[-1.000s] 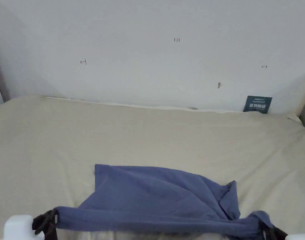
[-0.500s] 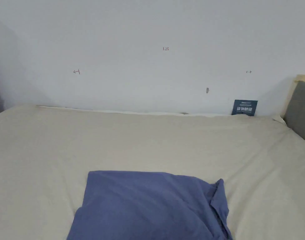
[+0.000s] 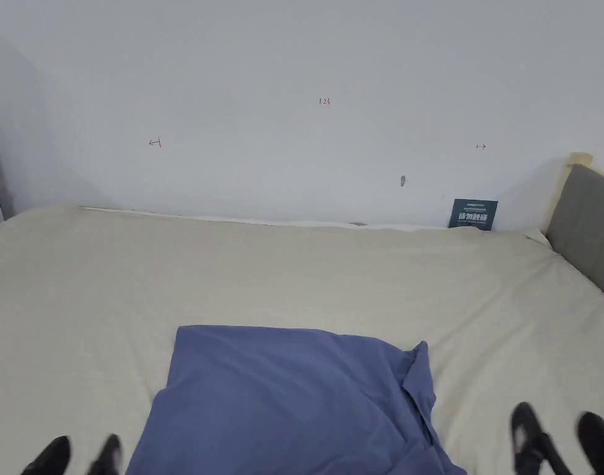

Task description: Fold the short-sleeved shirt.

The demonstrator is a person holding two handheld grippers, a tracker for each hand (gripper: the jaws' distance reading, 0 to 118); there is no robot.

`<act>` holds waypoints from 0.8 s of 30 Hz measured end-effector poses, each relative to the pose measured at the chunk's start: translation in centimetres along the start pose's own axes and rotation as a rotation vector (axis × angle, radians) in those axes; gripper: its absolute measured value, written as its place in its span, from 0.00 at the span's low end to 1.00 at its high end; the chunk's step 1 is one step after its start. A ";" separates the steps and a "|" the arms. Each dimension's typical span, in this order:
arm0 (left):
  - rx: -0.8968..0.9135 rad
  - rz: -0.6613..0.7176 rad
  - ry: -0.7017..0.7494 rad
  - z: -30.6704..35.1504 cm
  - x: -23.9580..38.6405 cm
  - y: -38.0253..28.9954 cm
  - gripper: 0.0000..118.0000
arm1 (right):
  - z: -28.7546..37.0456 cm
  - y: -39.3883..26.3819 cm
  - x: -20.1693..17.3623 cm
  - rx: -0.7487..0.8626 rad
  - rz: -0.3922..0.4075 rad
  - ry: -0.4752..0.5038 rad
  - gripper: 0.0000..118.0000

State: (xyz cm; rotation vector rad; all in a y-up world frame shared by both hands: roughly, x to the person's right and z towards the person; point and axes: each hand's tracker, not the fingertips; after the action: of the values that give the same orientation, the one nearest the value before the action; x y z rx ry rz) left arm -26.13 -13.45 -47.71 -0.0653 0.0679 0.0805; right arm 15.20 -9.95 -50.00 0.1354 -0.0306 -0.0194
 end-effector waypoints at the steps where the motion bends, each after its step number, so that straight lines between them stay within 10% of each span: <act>1: 0.001 -0.005 0.004 0.2 0.5 0.3 0.05 | 0.4 0.2 -0.1 0.021 0.014 -0.002 0.04; 14: -0.361 0.004 0.097 -7.2 -3.7 -7.3 0.09 | 0.0 -1.8 1.2 -0.060 0.012 0.001 0.00; 15: -0.405 0.012 0.104 -8.1 -4.1 -8.7 0.30 | 0.1 -1.9 1.3 -0.070 0.028 -0.007 0.00; 16: -0.424 0.014 0.141 -9.0 -4.6 -10.4 0.81 | 0.2 -2.1 1.4 -0.075 0.037 -0.018 0.00; 17: -0.477 0.010 0.144 -10.0 -5.1 -11.7 1.00 | 0.3 -2.3 1.7 -0.079 0.035 -0.017 0.00; 24: -0.628 0.059 0.182 -14.1 -7.5 -16.4 0.99 | -0.1 -3.2 2.9 -0.148 0.045 -0.043 0.00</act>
State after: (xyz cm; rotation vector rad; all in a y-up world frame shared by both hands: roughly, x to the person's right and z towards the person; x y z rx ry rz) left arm -33.19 -31.35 -60.16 -0.6989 0.2246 0.1526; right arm 18.08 -13.20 -50.48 -0.0135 -0.0751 0.0209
